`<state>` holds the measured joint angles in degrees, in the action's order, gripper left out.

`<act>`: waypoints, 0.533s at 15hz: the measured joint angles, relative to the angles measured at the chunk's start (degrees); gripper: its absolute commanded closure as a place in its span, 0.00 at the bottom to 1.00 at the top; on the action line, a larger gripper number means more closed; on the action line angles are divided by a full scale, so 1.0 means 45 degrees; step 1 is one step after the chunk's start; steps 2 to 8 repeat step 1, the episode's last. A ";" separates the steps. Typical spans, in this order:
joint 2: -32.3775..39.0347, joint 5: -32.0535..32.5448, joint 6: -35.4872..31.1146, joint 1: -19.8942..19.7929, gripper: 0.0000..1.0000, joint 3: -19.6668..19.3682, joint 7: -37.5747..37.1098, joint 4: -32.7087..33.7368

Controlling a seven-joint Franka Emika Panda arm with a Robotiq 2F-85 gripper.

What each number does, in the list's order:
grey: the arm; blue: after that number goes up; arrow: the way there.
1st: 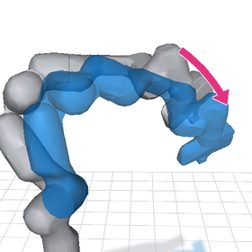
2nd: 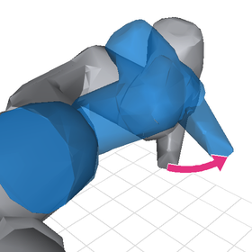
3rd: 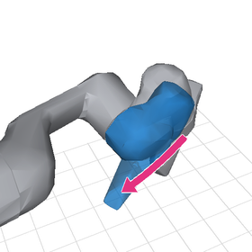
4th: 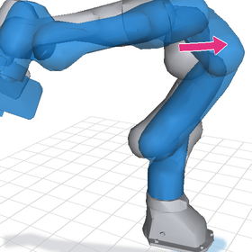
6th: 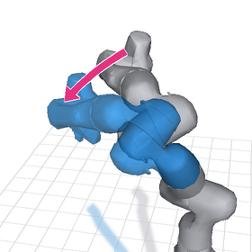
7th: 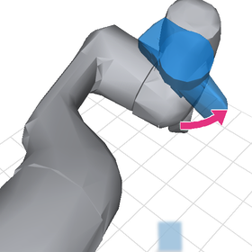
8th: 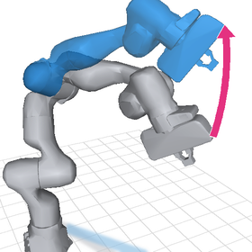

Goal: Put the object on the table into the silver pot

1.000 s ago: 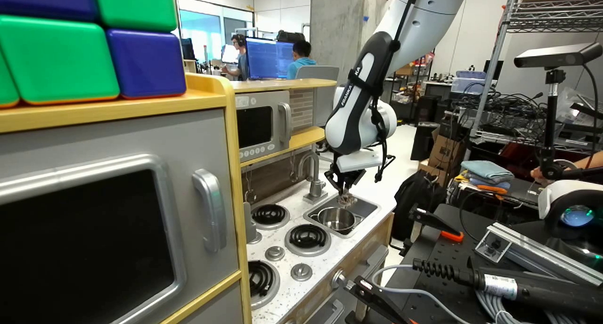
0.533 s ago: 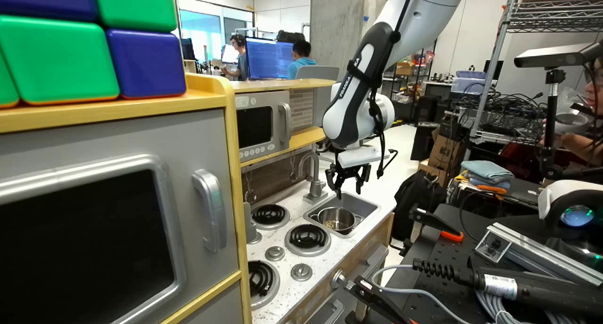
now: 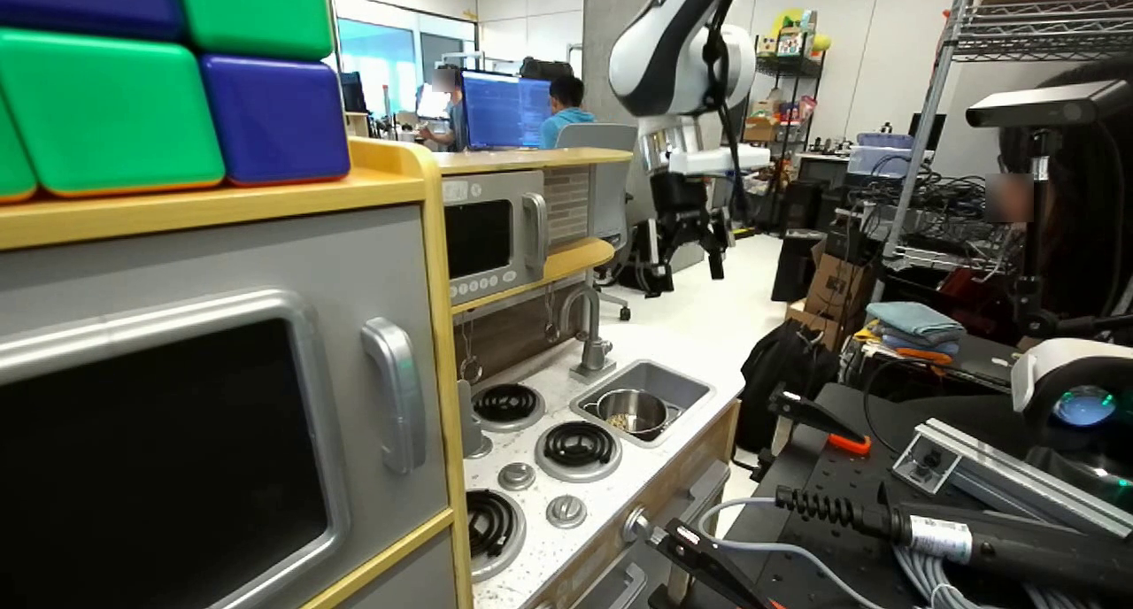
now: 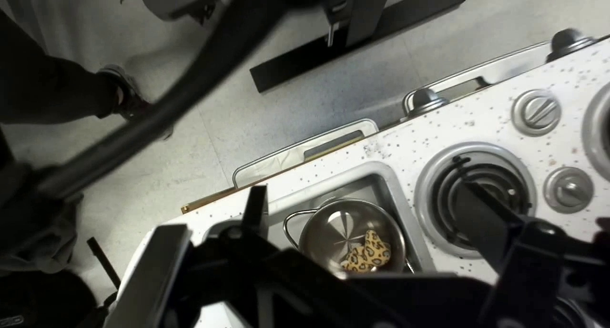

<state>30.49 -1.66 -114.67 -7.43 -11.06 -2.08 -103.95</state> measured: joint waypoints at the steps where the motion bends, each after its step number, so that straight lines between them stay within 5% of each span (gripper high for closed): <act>1: -0.0387 -0.0050 0.0685 -0.0096 0.00 0.0039 0.0001 0.0155; 8: -0.0387 -0.0050 0.0685 -0.0096 0.00 0.0039 0.0001 0.0155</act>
